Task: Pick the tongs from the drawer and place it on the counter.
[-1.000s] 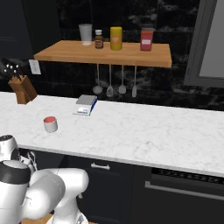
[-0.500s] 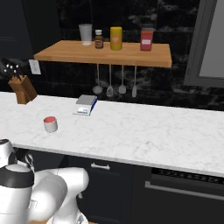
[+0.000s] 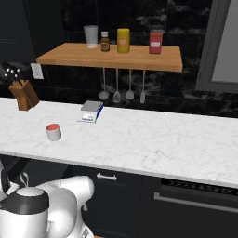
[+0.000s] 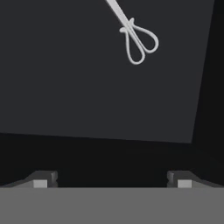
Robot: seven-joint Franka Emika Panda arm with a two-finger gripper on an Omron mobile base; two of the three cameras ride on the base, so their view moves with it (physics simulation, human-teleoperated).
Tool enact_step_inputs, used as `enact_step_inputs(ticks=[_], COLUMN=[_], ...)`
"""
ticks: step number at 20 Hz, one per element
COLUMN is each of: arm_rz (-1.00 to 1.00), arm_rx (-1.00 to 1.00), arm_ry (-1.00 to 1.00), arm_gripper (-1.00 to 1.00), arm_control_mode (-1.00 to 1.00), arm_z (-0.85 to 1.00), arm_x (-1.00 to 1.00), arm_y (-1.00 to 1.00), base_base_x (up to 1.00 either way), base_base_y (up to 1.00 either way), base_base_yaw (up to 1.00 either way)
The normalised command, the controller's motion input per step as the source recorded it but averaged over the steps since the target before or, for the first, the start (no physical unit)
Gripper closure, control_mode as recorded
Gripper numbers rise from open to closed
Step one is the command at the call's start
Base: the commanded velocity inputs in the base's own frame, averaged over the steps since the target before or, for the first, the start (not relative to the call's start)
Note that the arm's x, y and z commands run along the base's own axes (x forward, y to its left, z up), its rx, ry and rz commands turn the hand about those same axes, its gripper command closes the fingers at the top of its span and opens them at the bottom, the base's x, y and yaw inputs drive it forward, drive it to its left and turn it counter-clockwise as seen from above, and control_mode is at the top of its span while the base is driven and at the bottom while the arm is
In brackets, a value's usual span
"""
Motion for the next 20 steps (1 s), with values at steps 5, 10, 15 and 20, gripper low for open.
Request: enact_step_inputs(ticks=[5, 10, 15, 20], arm_rz=[-0.03, -0.03, -0.02, -0.01], arm_rx=[0.0, 0.0, 0.0, 0.0], arm_ry=[0.04, 0.04, 0.03, 0.0], arm_gripper=[-1.0, -1.0, -1.0, -1.0], arm_control_mode=[-1.0, -1.0, -1.0, -1.0], arm_z=[0.0, 0.0, 0.0, 0.0], arm_x=[-0.77, -0.75, -0.66, -0.27], arm_y=[0.0, 0.0, 0.0, 0.0], base_base_x=[0.0, 0.0, 0.0, 0.0], base_base_y=[0.0, 0.0, 0.0, 0.0], base_base_yaw=[0.0, 0.0, 0.0, 0.0])
